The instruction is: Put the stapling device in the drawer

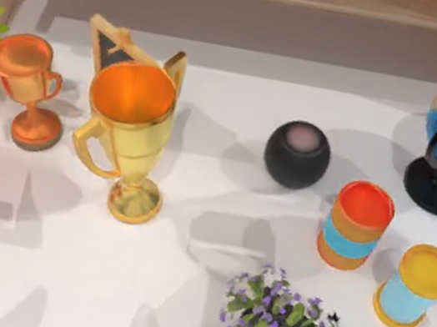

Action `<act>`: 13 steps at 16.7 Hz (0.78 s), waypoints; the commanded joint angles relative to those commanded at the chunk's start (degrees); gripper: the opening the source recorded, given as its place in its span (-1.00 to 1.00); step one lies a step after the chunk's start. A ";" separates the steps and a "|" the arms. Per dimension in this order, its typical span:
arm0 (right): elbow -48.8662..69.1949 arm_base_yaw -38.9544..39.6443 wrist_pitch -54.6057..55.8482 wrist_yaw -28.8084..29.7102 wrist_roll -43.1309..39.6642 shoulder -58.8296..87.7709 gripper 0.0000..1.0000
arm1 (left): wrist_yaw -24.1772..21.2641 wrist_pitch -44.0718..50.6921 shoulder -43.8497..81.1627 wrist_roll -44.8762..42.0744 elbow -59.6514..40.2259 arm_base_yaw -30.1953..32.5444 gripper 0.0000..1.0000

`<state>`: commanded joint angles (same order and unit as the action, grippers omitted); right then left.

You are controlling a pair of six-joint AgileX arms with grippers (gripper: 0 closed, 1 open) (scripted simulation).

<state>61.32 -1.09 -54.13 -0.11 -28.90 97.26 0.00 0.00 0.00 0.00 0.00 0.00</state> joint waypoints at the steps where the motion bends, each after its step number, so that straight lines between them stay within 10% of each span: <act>1: -0.18 -0.08 0.14 0.03 0.07 -0.19 1.00 | 0.00 0.00 0.00 0.00 0.00 0.00 1.00; 13: -6.38 0.10 11.75 0.01 0.18 5.37 1.00 | 0.00 0.00 0.00 0.00 0.00 0.00 1.00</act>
<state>54.94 -0.99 -42.38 -0.09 -28.72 102.63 0.00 0.00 0.00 0.00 0.00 0.00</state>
